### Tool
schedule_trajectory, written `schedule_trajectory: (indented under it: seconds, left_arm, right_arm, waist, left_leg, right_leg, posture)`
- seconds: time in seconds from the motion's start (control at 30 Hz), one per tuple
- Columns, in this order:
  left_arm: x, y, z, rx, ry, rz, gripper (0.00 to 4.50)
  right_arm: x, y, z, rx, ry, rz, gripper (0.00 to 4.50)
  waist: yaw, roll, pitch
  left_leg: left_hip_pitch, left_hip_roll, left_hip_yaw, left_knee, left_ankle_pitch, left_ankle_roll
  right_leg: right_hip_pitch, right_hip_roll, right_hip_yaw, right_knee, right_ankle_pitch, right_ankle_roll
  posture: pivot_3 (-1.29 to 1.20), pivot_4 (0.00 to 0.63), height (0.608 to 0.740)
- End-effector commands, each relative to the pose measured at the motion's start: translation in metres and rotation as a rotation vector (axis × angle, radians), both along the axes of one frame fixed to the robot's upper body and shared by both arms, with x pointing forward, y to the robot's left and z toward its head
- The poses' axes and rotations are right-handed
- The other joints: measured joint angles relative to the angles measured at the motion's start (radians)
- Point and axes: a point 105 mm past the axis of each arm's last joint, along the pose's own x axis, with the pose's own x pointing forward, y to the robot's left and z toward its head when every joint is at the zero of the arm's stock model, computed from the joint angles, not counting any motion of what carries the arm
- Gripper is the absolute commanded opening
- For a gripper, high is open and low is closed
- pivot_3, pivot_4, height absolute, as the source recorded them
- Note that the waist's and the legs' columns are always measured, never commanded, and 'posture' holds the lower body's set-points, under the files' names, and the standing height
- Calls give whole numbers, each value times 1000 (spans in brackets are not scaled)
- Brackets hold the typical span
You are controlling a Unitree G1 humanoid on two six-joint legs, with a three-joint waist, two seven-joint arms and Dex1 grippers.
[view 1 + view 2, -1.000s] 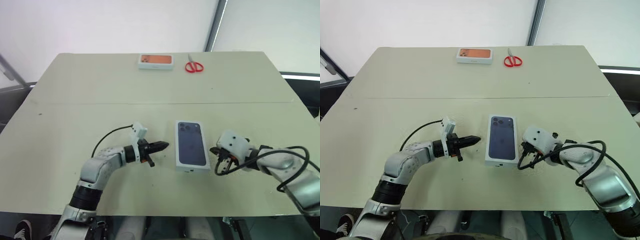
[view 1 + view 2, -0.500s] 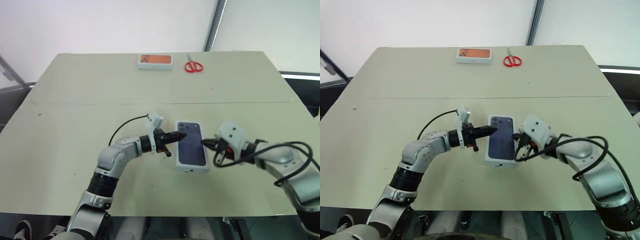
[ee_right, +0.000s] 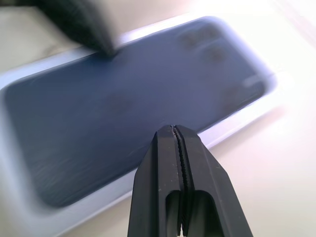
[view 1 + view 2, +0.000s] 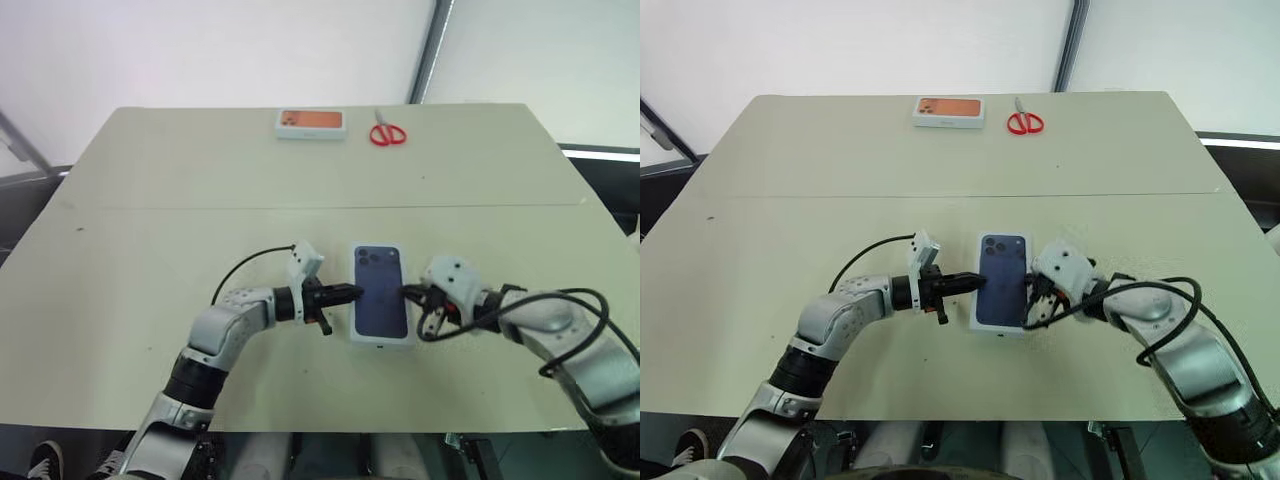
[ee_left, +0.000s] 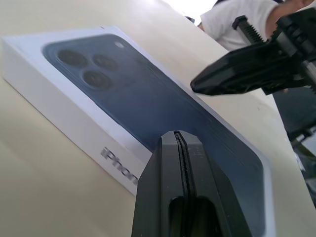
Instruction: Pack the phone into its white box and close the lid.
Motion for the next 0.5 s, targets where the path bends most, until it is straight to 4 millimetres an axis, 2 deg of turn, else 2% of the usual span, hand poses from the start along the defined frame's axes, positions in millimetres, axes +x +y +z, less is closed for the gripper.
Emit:
schedule_trajectory:
  seconds: [0.03,0.1,0.23,0.37,0.43,0.5]
  left_arm:
    - [21,-5,28,-45,-110,74,0]
    - [26,-11,26,-24,-127,77,0]
    - [27,-19,4,71,-131,51,0]
    - [23,-11,-25,208,-156,34,0]
    - [22,-9,-28,216,-158,28,0]
    - [22,-6,-26,199,-147,31,0]
  right_arm:
    - [17,-4,17,-5,-114,-53,37]
    - [24,-4,17,3,-119,-71,37]
    - [34,-6,2,-41,-96,-105,37]
    - [22,-2,-29,-103,12,-62,37]
    - [19,-2,-33,-123,23,-46,37]
    - [21,-2,-28,-97,8,-59,37]
  waist:
    - [-1,0,0]
    - [-2,0,0]
    - [-5,0,0]
    - [-4,0,-1]
    - [-5,-2,-3]
    - [-5,-2,-4]
  left_leg:
    - [0,0,0,0,0,0]
    - [0,0,0,0,0,0]
    - [0,0,1,-1,0,0]
    - [1,0,1,-1,0,0]
    - [2,0,1,-1,0,0]
    - [4,0,1,-1,0,0]
  right_leg:
    - [0,0,0,0,0,0]
    - [0,0,0,0,0,0]
    - [-1,0,0,0,0,0]
    - [-1,1,0,0,0,0]
    - [1,1,0,0,0,0]
    - [4,1,0,0,0,0]
  posture:
    - [0,150,740]
    - [0,150,740]
    - [0,150,740]
    - [0,150,740]
    - [0,150,740]
    - [0,150,740]
